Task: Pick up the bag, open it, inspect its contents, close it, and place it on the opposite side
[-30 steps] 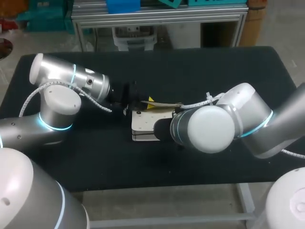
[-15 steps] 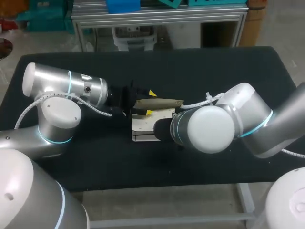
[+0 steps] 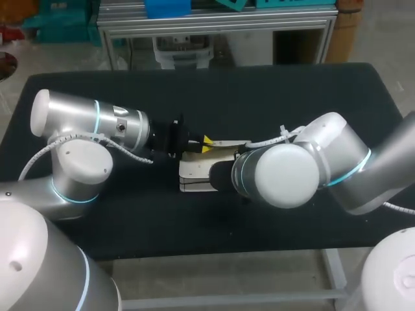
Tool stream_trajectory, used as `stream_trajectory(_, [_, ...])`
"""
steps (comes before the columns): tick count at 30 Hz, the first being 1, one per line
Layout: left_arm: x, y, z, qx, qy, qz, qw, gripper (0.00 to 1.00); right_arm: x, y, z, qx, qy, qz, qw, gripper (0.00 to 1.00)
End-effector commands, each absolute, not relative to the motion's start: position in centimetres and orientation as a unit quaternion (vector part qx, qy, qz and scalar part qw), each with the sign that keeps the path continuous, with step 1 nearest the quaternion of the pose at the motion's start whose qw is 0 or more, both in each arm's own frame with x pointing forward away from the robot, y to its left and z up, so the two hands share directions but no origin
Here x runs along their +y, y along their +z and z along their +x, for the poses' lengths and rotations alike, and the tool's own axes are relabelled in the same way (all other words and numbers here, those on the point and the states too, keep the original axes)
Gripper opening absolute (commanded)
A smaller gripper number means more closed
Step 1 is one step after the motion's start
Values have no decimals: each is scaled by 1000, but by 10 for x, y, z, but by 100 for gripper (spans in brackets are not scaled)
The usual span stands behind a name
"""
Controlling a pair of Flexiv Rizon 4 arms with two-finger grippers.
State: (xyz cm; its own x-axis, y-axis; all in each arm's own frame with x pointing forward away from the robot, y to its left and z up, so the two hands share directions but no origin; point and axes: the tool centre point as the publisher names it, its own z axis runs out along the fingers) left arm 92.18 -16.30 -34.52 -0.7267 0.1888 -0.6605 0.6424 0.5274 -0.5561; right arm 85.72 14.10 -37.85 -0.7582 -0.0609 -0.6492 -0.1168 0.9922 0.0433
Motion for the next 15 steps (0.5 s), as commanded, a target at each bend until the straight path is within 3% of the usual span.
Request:
stream_trajectory(1, [-161, -355, 904, 825, -416, 260, 281, 0, 139, -383, 856, 903, 50, -46, 424, 0])
stream_trajectory(11, [-164, -375, 900, 832, -408, 262, 271, 0, 139, -383, 856, 903, 50, -46, 424, 0])
stream_trajectory(13, [-163, -371, 901, 831, -410, 258, 274, 33, 139, -383, 856, 903, 50, -46, 424, 0])
stream_trajectory(15, [-163, -365, 903, 827, -414, 257, 281, 43, 139, -383, 856, 903, 50, -46, 424, 0])
